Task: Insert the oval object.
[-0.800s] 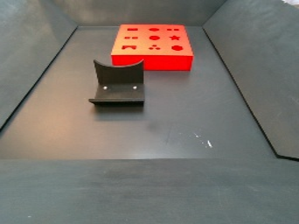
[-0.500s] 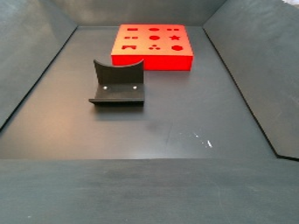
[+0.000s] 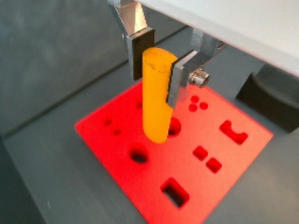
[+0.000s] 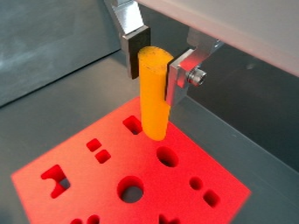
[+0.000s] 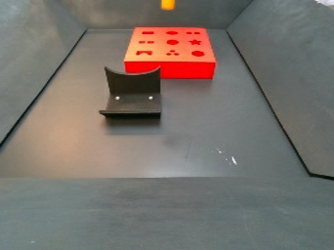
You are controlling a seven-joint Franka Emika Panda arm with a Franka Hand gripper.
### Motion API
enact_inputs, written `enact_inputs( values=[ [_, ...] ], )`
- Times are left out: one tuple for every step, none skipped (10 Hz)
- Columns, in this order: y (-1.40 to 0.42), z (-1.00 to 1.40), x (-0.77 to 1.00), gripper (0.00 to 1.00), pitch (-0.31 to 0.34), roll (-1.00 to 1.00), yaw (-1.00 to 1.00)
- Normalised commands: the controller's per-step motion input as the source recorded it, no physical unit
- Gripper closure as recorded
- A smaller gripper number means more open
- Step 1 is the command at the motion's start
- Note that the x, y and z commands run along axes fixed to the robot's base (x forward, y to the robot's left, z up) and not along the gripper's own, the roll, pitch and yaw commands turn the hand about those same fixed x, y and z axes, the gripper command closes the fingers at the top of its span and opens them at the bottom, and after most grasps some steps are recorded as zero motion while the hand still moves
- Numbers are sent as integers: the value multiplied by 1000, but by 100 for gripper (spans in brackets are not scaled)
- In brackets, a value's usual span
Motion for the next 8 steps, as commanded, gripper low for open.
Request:
enact_inputs(
  values=[
    [-266,-611,223,100,-31,307,486],
    [-423,-497,0,100,0,406,303],
    [-360,-491,-57,100,0,283,0],
    [-63,-263,-31,100,-27,0,-109],
    [3,-231,-9,100,-130,-86,-217],
    [111,-151,-74,100,-107,-69,-434],
    [91,-157,-246,100,-119,-70,-531],
    [71,-200,-217,100,-147,-87,-443]
  ],
)
